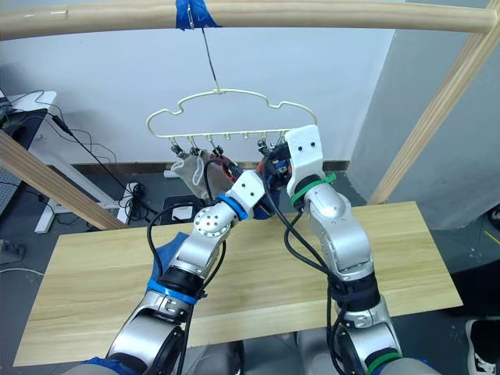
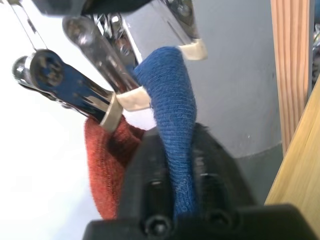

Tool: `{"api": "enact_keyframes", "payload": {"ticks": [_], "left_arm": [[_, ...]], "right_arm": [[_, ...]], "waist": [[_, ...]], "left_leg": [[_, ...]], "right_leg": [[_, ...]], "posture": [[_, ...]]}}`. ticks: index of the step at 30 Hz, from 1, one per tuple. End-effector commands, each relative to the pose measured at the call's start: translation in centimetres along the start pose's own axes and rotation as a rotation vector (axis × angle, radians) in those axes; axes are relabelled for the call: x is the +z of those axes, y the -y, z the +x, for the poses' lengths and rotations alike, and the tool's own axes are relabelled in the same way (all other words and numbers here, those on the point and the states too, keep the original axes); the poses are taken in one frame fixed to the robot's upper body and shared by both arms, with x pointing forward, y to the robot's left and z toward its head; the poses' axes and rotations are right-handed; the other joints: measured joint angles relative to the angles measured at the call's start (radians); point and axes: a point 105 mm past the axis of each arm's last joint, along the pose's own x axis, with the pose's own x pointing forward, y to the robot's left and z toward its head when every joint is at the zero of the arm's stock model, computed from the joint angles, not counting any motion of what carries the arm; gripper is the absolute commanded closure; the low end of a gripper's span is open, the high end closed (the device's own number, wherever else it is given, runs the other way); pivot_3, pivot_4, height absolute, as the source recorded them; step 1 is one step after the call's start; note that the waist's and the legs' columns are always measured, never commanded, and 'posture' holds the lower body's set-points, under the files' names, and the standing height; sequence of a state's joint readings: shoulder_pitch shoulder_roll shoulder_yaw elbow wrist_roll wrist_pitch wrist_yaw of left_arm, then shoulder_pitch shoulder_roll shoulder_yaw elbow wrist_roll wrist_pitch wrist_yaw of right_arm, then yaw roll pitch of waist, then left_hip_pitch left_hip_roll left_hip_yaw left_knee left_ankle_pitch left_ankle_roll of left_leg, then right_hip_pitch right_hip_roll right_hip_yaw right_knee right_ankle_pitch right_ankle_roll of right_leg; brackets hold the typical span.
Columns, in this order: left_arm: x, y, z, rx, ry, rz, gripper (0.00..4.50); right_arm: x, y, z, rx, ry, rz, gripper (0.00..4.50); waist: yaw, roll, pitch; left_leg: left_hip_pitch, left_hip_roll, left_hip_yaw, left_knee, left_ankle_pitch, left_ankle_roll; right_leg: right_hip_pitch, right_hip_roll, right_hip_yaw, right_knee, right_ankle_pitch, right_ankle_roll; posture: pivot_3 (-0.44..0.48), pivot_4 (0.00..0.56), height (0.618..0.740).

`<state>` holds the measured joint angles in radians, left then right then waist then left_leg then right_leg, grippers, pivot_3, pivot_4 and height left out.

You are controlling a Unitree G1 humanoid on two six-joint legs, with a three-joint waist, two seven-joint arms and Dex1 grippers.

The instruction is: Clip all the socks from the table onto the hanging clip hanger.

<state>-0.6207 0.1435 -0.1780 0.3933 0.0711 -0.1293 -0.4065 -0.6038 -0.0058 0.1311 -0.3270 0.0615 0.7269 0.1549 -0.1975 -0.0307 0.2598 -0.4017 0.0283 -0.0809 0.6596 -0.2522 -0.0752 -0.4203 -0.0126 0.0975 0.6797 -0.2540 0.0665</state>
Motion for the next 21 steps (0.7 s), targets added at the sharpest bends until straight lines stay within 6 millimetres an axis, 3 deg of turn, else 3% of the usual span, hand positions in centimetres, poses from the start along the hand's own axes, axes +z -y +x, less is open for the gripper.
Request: {"api": "enact_keyframes", "payload": {"ticks": [1, 2, 7, 11, 17, 21], "left_arm": [[1.2, 0.4, -0.1, -0.034, 0.048, -0.001, 2.53], [1.2, 0.6, -0.3, -0.046, 0.050, -0.004, 2.26], [1.5, 0.2, -1.1, -0.059, 0.073, -0.062, 2.26], [2.8, 0.3, -2.9, -0.160, 0.129, -0.165, 2.26], [5.1, -0.8, -6.4, -0.293, 0.148, -0.320, 2.26], [6.0, -2.4, -7.0, -0.271, 0.133, -0.356, 2.26]], "right_arm": [[1.6, -0.5, -1.1, 0.027, 0.050, -0.009, 1.29], [1.7, -0.4, -1.4, 0.032, 0.048, -0.014, 1.29], [2.0, -0.2, -3.0, 0.055, 0.053, -0.028, 1.29], [2.4, 1.2, -3.7, -0.017, 0.080, -0.056, 1.29], [1.7, 2.0, -2.9, -0.081, 0.065, -0.061, 1.29], [0.7, 2.7, -2.0, -0.145, 0.034, -0.068, 1.29]], "waist": [[0.000, 0.000, 0.000], [0.000, 0.000, 0.000], [0.000, 0.000, 0.000], [-0.003, 0.000, 0.000], [-0.012, 0.000, 0.000], [-0.012, 0.000, 0.000]], "left_leg": [[0.000, 0.000, 0.000, 0.000, 0.000, 0.000], [0.000, 0.000, 0.000, 0.000, 0.000, 0.000], [0.000, 0.000, 0.000, 0.000, 0.000, 0.000], [0.000, 0.000, 0.000, 0.000, 0.000, 0.000], [0.000, 0.001, 0.000, 0.000, 0.000, 0.000], [0.000, 0.001, 0.000, 0.001, 0.000, 0.000]], "right_leg": [[0.000, 0.000, 0.000, 0.000, 0.000, 0.000], [0.000, 0.000, 0.000, 0.000, 0.000, 0.000], [0.000, 0.000, 0.000, 0.000, 0.000, 0.000], [0.000, 0.000, 0.000, 0.000, -0.001, 0.002], [0.000, 0.001, 0.001, 0.000, -0.003, 0.004], [0.000, 0.001, 0.001, 0.000, -0.003, 0.005]], "posture": [[-0.236, 0.204, 0.740], [-0.237, 0.204, 0.740], [-0.244, 0.203, 0.740], [-0.255, 0.203, 0.740], [-0.244, 0.203, 0.740], [-0.223, 0.200, 0.740]]}}
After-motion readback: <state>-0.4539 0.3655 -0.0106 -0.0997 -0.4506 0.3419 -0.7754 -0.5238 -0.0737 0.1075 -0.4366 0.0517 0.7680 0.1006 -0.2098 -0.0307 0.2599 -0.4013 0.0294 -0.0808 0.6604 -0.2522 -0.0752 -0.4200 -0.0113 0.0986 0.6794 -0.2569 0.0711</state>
